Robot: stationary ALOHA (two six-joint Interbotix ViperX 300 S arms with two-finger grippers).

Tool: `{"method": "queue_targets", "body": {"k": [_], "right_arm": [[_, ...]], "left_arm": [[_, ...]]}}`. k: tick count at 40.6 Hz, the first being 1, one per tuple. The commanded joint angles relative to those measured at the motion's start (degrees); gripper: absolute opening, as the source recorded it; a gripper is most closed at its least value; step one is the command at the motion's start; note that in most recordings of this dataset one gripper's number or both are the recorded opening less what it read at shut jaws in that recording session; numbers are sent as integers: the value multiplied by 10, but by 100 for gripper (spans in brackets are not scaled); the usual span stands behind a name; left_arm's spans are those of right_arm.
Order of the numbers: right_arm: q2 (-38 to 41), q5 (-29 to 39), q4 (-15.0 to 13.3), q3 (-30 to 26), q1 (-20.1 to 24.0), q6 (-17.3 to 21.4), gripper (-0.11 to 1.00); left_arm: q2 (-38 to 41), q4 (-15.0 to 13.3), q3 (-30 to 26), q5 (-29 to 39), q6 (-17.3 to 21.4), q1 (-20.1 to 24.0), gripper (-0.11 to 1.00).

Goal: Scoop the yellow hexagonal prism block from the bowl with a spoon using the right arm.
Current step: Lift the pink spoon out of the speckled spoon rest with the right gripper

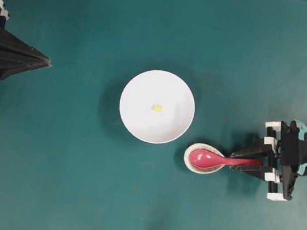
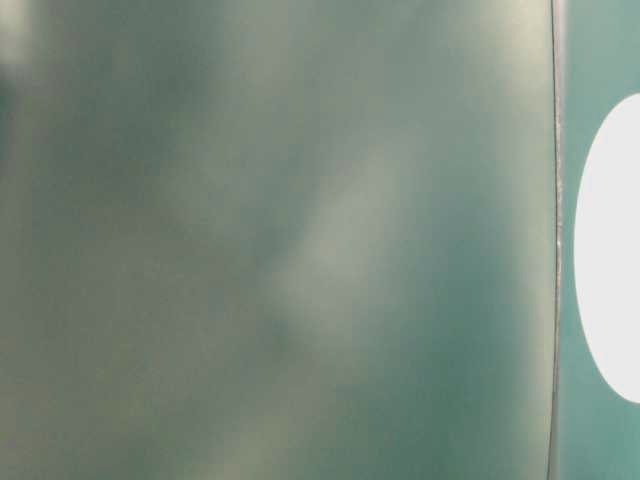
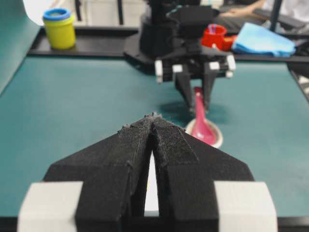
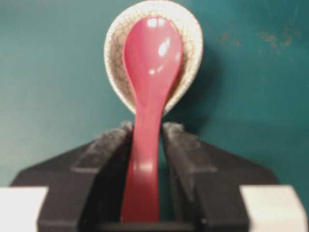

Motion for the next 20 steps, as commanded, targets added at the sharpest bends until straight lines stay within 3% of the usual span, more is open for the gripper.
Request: {"method": "queue_targets", "body": {"k": [1, 20], "right_arm": [[-4, -2, -1, -4, 3, 1, 38], [-4, -2, 0, -4, 2, 1, 28]], "left_arm": [[4, 2, -15, -4, 1, 1, 1], [3, 2, -14, -4, 1, 1, 1]]}}
